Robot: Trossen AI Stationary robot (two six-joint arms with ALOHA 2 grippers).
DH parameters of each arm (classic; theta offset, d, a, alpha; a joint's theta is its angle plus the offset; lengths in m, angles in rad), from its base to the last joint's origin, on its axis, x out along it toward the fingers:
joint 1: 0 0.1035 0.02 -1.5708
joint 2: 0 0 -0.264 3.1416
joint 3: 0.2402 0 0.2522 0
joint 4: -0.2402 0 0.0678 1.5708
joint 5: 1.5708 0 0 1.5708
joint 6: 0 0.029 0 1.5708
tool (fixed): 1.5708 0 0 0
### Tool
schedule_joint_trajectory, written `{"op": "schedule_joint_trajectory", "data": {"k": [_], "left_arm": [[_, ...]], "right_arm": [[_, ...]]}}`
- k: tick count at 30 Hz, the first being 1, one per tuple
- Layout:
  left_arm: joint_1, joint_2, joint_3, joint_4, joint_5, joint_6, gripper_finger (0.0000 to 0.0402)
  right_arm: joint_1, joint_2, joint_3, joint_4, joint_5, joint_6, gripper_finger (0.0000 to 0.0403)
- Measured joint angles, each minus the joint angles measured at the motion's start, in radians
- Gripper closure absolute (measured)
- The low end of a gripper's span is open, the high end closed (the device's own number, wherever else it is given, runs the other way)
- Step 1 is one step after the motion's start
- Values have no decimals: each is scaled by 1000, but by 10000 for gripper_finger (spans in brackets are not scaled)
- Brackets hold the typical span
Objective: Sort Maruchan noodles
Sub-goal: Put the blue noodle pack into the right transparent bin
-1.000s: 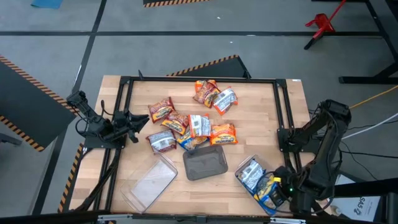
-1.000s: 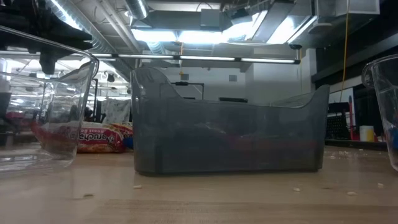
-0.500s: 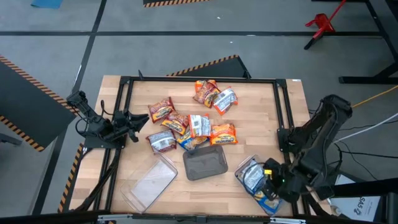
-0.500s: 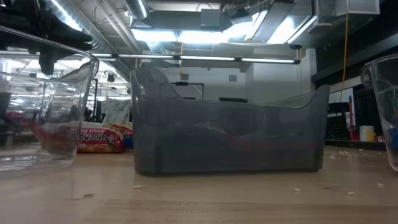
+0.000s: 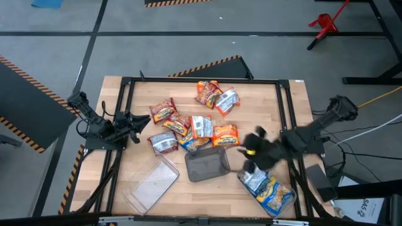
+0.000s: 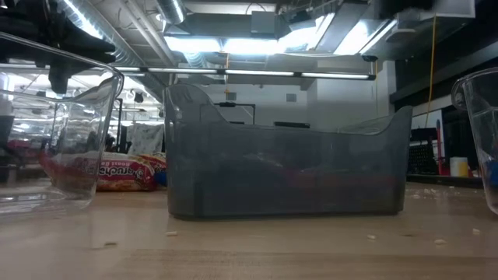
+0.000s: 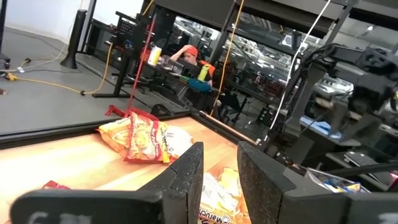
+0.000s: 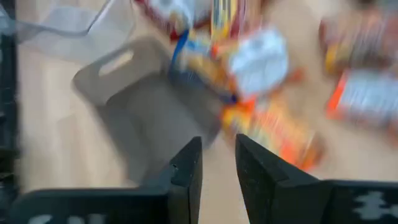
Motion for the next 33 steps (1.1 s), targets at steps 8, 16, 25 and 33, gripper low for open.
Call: {"op": "schedule_joint_trajectory", "data": {"k": [8,16,25,33], "left_arm": [[0,0,0,0,-3,2,300],[0,0,0,0,-22,2,299],[0,0,0,0,-43,-1,299],[0,0,0,2,-45,-4,299]], "right_arm": [[-302,99,0,277,-258,-651,244],[-495,283,0,523,-444,-847,150],[-503,450,16,599,-510,-1127,151],[-506,493,17,590,-621,-1204,157]]}}
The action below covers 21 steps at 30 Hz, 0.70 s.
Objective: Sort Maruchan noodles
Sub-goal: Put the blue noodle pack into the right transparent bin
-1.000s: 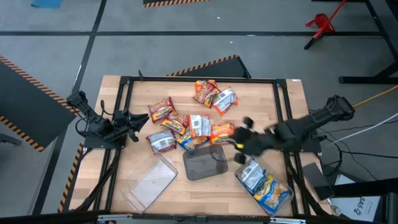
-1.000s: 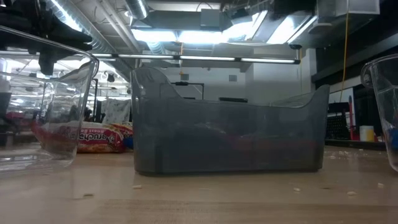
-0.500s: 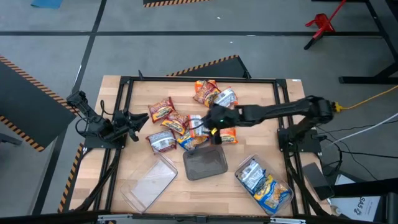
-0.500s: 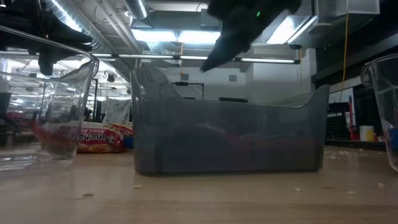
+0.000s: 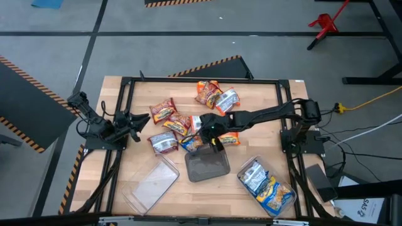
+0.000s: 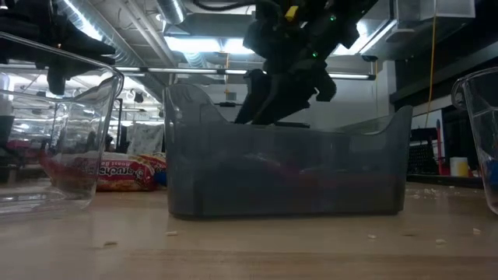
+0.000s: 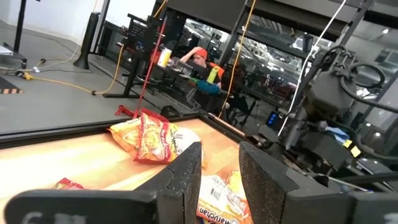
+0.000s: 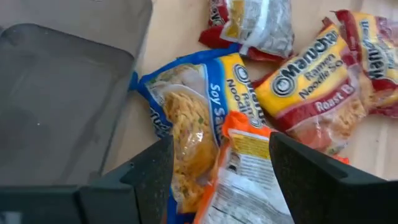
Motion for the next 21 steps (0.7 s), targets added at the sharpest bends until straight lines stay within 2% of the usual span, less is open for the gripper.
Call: {"op": "schedule_joint_trajectory", "data": {"k": [5,9,16,21], "left_arm": [[0,0,0,2,-4,-35,299],[0,0,0,9,4,-138,299],[0,24,128,9,53,-180,299],[0,100,245,-5,53,-82,299]], "right_arm": [[-9,7,0,9,6,2,157],[-7,6,45,-35,35,9,157],[-7,1,343,-336,64,24,157],[-14,0,518,-485,63,0,157]]}}
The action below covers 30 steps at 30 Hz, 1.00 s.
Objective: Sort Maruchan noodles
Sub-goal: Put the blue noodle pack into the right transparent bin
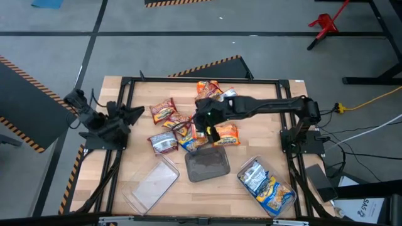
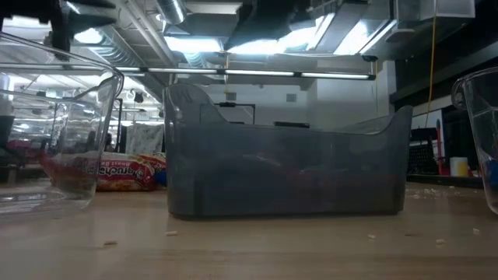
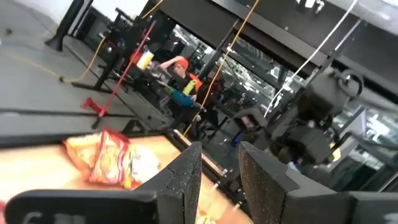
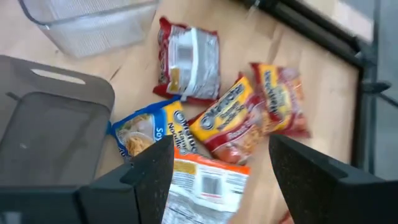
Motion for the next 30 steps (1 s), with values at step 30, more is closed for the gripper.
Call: {"op": "schedule_joint_trajectory", "data": {"k": [30], "left_arm": [[794,742,465,-729,1017,-261,302]], "right_arm": [[-45,0,313,-373,18,28,157]]}}
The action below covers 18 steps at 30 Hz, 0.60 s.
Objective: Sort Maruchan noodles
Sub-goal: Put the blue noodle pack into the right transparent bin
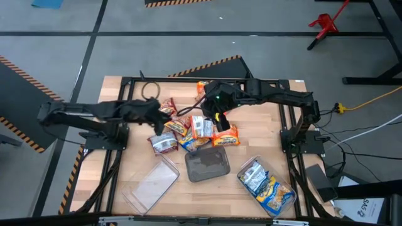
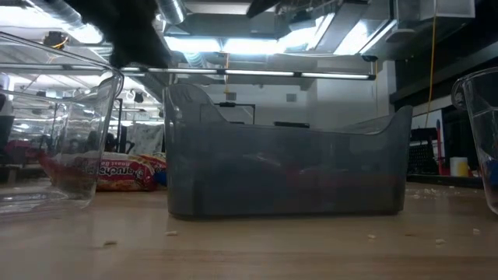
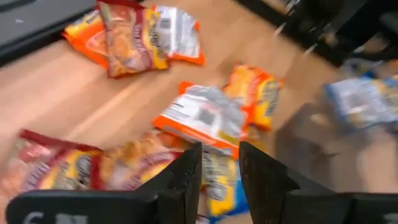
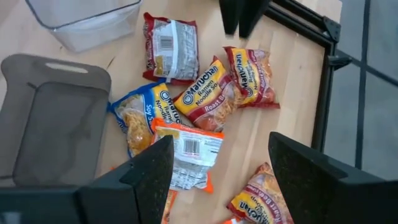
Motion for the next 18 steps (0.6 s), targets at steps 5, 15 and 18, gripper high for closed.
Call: {"op": "schedule_joint_trajectory", "data": {"k": [5,15,18], "left_arm": [[93,123,0,112,176,197,289],[38,349,0,197,262,533,224],[2,407,0,216,231,567,210]], "right_arm": [[0,0,0,-22,0,48,157],[0,0,0,-105,0,79,157],[0,0,0,-107,0,83,157]]}}
